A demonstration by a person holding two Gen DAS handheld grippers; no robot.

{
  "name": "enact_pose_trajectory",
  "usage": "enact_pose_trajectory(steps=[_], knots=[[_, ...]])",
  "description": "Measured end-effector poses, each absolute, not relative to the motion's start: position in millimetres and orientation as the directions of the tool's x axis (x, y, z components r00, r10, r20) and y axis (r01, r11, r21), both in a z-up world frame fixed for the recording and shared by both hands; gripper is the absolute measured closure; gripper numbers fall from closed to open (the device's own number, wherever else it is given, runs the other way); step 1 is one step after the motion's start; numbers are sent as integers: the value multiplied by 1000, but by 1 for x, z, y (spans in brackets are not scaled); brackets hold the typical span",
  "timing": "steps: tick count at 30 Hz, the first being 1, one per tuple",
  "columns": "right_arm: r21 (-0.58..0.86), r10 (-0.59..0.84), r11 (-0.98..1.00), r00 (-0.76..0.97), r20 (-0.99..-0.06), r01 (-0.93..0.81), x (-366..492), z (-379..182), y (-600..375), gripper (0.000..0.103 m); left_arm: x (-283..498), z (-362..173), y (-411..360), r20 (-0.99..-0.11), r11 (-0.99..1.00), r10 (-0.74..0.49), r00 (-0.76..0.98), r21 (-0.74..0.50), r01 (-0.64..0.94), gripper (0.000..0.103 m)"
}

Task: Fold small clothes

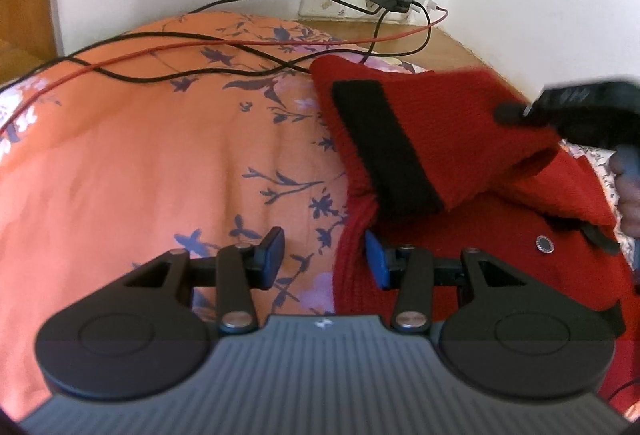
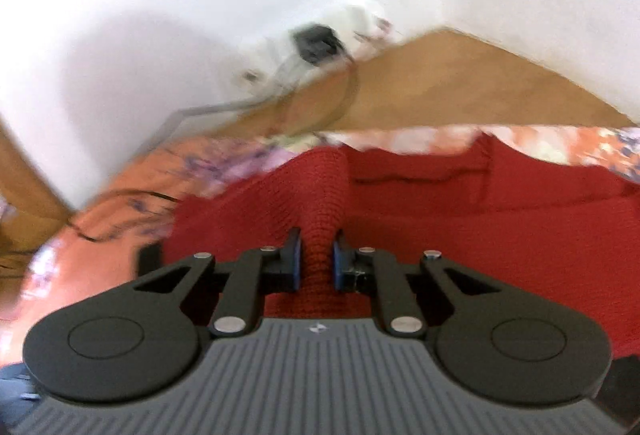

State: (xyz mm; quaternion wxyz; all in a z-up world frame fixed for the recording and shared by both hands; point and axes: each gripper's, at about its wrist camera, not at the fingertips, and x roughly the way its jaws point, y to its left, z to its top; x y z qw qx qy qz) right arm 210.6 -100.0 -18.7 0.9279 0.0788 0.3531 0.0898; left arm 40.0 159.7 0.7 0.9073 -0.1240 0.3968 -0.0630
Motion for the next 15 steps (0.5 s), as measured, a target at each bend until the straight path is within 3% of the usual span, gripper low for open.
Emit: enact_pose_trajectory(steps=[5,9,12,15], knots=[[151,157,986,721,-675,-74,217,-47,-100,83,40,2,158,-709,963,-211,672,-267,21,57],[168,149,985,715,-683,-44,212,-38,-102,56,37,8,159,-705,964,-207,678,-264,20,57],[105,107,993,730,-675,-48,198,-23,-88,36,31,15,161,-691,965,-206,693,-262,26,57],[71,119,993,742,-660,-96,182,-8,-67,29,28,18,162,-686,965,-202,699,-263,21,57]])
